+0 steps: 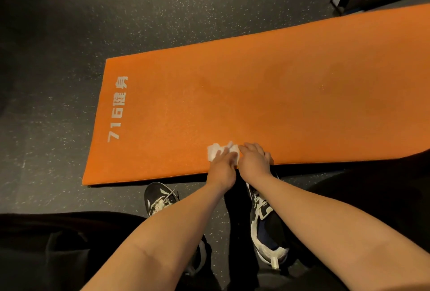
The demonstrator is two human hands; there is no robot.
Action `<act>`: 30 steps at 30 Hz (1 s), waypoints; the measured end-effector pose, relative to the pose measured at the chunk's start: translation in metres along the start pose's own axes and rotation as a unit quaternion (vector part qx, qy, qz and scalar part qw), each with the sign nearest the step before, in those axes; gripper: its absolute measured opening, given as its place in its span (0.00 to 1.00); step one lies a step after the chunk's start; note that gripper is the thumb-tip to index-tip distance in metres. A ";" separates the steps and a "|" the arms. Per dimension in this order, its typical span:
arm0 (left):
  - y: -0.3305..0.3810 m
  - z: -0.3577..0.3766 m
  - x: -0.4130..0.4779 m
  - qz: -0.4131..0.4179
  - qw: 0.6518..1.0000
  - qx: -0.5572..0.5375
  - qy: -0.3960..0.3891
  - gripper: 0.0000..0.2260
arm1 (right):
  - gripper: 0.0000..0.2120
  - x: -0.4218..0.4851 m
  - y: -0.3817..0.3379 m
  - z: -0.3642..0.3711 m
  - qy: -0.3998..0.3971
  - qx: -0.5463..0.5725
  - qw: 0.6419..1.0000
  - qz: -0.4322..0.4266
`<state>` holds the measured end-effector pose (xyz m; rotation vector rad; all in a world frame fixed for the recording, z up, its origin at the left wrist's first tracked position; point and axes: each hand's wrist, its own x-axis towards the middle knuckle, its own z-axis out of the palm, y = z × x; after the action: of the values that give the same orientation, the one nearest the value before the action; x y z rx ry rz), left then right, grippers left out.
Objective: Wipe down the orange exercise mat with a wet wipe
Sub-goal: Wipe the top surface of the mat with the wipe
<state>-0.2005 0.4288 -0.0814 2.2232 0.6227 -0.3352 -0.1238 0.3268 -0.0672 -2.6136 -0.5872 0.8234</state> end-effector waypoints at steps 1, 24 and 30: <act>0.003 0.004 -0.001 0.028 0.999 -0.014 -0.013 0.19 | 0.24 0.001 -0.001 -0.001 0.007 0.018 1.000 -0.005; -0.060 -0.033 0.053 -0.121 0.981 0.100 0.116 0.25 | 0.27 0.052 -0.019 0.024 -0.029 -0.057 0.997 -0.047; -0.041 -0.009 0.055 0.064 0.997 0.046 0.005 0.23 | 0.24 0.051 -0.017 0.026 0.028 0.034 0.999 -0.022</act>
<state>-0.1754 0.4770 -0.1238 2.3417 0.4748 -0.2917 -0.1058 0.3704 -0.1037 -2.5440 -0.5895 0.7417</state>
